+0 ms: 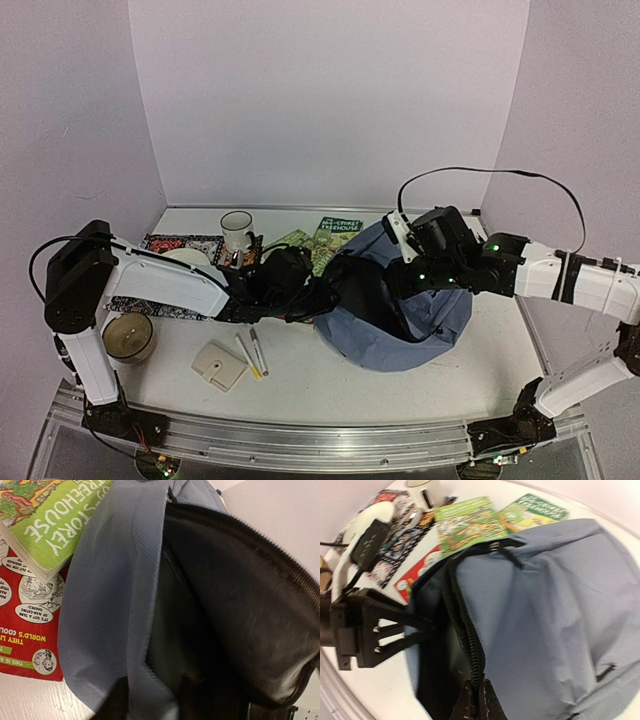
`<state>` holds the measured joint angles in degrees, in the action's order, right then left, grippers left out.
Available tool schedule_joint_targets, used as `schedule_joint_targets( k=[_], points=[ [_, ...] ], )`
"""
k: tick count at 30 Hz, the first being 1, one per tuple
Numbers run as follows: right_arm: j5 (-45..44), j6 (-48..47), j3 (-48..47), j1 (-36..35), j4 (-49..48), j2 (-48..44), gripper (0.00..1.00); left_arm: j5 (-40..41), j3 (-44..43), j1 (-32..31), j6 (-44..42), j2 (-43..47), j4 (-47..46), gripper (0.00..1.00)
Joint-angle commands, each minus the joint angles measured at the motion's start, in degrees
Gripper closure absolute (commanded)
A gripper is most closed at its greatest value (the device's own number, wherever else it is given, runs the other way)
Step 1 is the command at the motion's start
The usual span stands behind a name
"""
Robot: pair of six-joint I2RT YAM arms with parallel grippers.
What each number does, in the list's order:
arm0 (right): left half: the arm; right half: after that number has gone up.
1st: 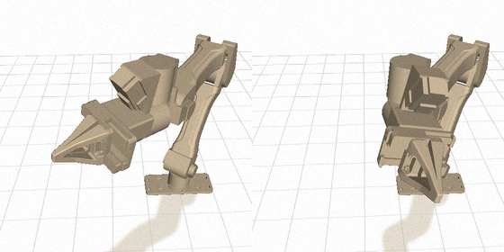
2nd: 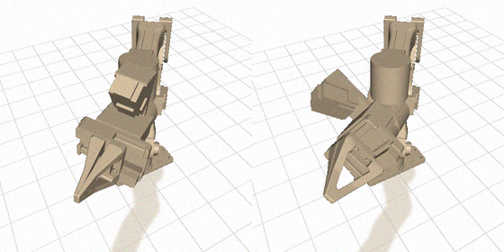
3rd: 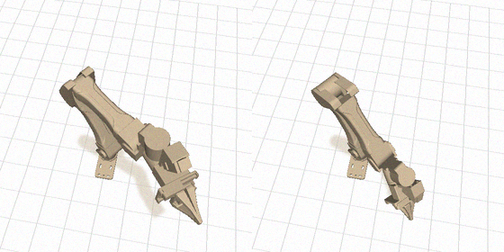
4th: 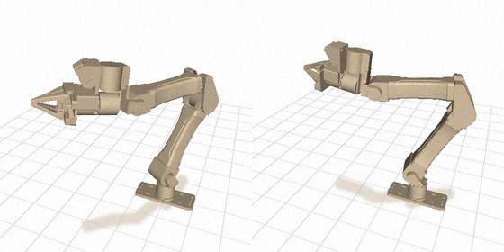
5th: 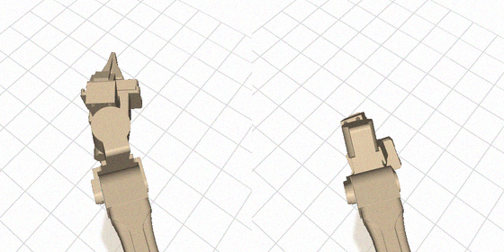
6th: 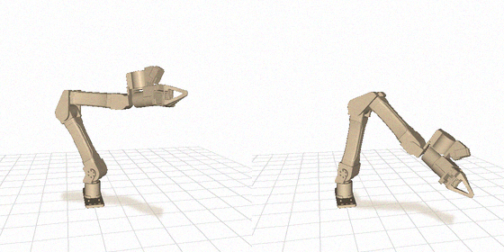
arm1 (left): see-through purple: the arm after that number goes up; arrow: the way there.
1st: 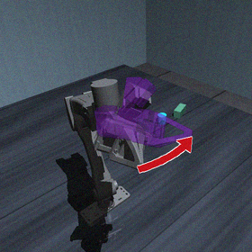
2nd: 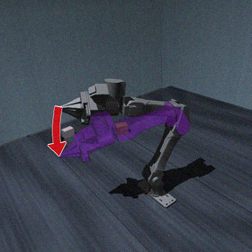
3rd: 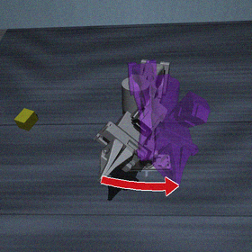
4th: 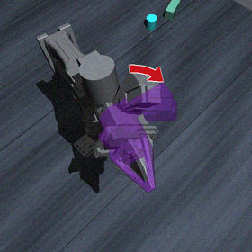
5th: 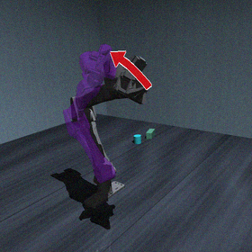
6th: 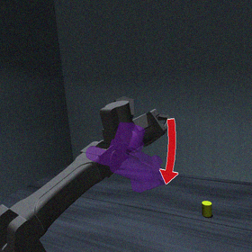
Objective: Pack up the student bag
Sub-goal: Pick up the largest pocket of the bag from the student bag, then place the largest pocket of the student bag.
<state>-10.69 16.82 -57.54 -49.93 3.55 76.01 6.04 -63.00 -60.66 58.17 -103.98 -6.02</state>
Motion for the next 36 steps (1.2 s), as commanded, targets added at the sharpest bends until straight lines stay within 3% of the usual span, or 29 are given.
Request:
schedule_joint_targets(
  k=[1,6,17,24,31,36],
  points=[
    [-14.1,-5.1,-5.7,0.4,4.8,-3.3,1.0,-3.2,-0.6,-0.1,-2.9,-0.3,-0.1,0.84],
    [-19.0,-9.0,-7.9,6.4,5.4,-5.5,1.0,-5.2,-0.2,-1.2,-4.3,-0.3,-0.9,0.94],
    [-19.0,-14.5,-10.9,19.7,5.2,-6.1,1.0,-8.1,3.7,-5.7,-6.4,0.1,-2.6,0.95],
    [-9.8,-12.9,-6.3,23.8,4.8,-2.1,1.0,-10.0,3.4,-6.0,-6.3,-3.0,-2.8,0.91],
    [1.1,-9.4,1.5,23.8,0.5,1.6,0.99,-7.8,-2.4,-6.1,-8.9,-2.0,-2.8,0.67],
    [2.3,-9.2,3.6,23.8,-1.1,4.0,0.88,-3.5,-1.8,-5.7,-9.9,2.0,-2.7,0.43]
  ],
)
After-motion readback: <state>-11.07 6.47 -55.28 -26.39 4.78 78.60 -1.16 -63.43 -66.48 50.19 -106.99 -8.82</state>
